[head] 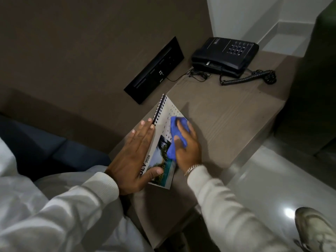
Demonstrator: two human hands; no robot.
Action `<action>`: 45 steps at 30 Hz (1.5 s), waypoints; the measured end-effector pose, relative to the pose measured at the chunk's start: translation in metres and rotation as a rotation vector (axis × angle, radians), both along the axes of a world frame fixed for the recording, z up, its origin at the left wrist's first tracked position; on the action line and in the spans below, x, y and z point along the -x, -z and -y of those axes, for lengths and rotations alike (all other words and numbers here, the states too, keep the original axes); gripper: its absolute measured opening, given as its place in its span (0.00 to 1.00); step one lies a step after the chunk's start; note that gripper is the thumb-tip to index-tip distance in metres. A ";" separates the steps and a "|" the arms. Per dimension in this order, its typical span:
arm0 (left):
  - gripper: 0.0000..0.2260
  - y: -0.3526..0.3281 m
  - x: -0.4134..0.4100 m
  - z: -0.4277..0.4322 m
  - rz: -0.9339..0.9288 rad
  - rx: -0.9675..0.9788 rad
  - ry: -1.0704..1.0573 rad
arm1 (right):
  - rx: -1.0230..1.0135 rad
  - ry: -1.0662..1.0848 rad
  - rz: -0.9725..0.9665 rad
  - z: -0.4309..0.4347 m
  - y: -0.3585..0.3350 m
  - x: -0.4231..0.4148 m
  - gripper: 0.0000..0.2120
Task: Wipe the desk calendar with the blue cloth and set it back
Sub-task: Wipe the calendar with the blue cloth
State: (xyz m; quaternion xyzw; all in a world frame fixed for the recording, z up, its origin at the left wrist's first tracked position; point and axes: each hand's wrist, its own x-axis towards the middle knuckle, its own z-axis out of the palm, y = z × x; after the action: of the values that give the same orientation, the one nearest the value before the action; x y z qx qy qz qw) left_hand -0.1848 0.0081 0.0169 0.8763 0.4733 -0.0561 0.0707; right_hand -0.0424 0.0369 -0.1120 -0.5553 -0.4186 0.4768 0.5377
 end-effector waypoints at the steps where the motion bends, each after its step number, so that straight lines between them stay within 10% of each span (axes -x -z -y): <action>1: 0.45 0.000 0.000 0.001 0.002 0.000 -0.002 | -0.019 0.003 -0.021 0.014 0.000 0.006 0.21; 35: 0.47 0.003 0.001 0.000 -0.010 -0.038 0.015 | 0.091 -0.130 0.192 0.065 -0.019 0.015 0.21; 45: 0.43 -0.003 0.009 -0.009 -0.246 -0.135 0.068 | 0.022 -0.764 0.195 0.065 -0.034 -0.061 0.23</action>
State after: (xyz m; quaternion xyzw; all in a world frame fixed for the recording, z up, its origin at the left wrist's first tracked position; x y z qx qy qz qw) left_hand -0.1933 0.0171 0.0196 0.8809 0.4513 -0.1338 -0.0488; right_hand 0.0191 -0.0278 -0.0778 -0.4078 -0.6393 0.5919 0.2732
